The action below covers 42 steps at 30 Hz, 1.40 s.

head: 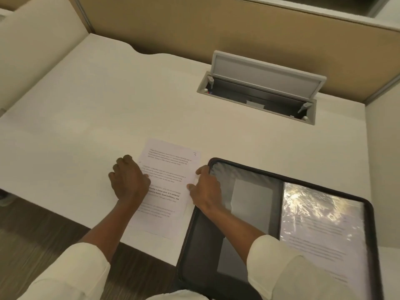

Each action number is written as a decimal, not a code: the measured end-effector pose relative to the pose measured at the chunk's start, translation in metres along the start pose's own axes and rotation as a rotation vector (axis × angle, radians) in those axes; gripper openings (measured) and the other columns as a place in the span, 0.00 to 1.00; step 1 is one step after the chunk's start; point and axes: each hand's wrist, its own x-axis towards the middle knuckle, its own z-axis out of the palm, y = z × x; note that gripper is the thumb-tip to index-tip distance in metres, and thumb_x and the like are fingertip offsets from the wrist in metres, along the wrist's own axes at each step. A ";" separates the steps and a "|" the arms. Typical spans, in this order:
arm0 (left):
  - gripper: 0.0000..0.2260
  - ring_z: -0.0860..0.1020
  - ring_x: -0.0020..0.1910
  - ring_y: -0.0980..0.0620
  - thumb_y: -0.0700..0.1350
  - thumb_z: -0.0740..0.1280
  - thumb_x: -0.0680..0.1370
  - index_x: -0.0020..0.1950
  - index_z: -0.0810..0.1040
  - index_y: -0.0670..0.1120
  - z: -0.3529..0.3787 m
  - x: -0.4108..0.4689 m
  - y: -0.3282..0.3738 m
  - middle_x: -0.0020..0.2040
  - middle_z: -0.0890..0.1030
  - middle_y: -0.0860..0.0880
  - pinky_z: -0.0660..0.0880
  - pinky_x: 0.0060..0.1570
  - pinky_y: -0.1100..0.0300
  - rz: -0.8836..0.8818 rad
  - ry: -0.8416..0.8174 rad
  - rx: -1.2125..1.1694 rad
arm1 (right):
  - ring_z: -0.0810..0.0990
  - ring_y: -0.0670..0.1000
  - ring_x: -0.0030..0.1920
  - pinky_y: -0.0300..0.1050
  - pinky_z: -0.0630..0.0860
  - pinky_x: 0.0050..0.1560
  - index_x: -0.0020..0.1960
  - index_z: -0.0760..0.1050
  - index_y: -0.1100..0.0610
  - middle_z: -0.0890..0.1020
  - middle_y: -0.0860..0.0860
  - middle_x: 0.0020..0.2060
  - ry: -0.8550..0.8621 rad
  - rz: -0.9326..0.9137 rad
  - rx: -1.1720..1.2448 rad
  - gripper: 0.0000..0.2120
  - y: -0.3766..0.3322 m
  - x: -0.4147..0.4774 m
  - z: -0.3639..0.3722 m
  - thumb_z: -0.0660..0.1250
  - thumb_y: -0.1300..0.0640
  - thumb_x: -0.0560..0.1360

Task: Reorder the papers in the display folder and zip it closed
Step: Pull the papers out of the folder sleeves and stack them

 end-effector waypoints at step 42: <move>0.32 0.70 0.67 0.50 0.69 0.72 0.75 0.69 0.75 0.47 0.079 -0.266 0.245 0.71 0.73 0.50 0.73 0.65 0.55 0.925 -0.270 -0.206 | 0.75 0.51 0.57 0.50 0.76 0.53 0.60 0.76 0.47 0.76 0.46 0.55 -0.134 0.017 -0.668 0.26 0.235 -0.025 -0.307 0.78 0.36 0.69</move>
